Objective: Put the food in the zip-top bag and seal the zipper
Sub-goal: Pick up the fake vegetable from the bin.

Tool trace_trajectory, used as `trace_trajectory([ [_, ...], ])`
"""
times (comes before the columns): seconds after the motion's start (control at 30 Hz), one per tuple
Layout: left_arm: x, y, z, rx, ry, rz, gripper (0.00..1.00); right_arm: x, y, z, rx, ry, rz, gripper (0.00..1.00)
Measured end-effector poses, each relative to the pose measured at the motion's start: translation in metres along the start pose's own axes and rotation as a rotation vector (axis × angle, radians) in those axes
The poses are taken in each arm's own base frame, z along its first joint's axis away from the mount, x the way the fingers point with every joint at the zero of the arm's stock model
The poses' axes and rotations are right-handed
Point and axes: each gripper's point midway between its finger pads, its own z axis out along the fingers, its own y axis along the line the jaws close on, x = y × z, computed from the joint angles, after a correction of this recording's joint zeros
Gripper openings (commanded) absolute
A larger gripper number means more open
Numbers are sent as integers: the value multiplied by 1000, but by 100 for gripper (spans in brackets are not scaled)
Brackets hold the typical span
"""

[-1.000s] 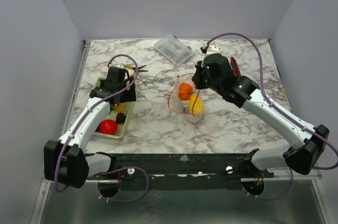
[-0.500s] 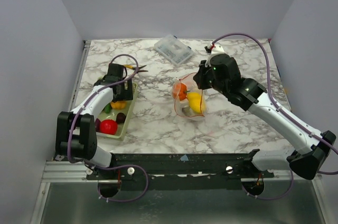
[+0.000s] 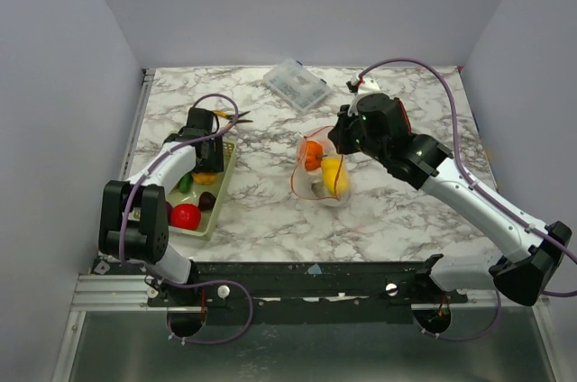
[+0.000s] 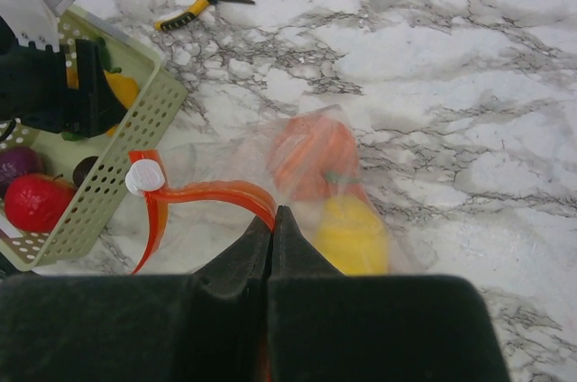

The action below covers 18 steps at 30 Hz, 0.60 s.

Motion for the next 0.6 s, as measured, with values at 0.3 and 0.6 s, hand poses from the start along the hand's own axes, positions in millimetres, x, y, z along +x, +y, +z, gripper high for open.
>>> trace_trajectory([
  [0.3, -9, 3, -14, 3, -54, -28, 13, 0, 2, 3, -6, 1, 0, 0],
  [0.6, -36, 6, -96, 92, -296, -130, 0, 2, 4, 8, -12, 6, 0, 0],
])
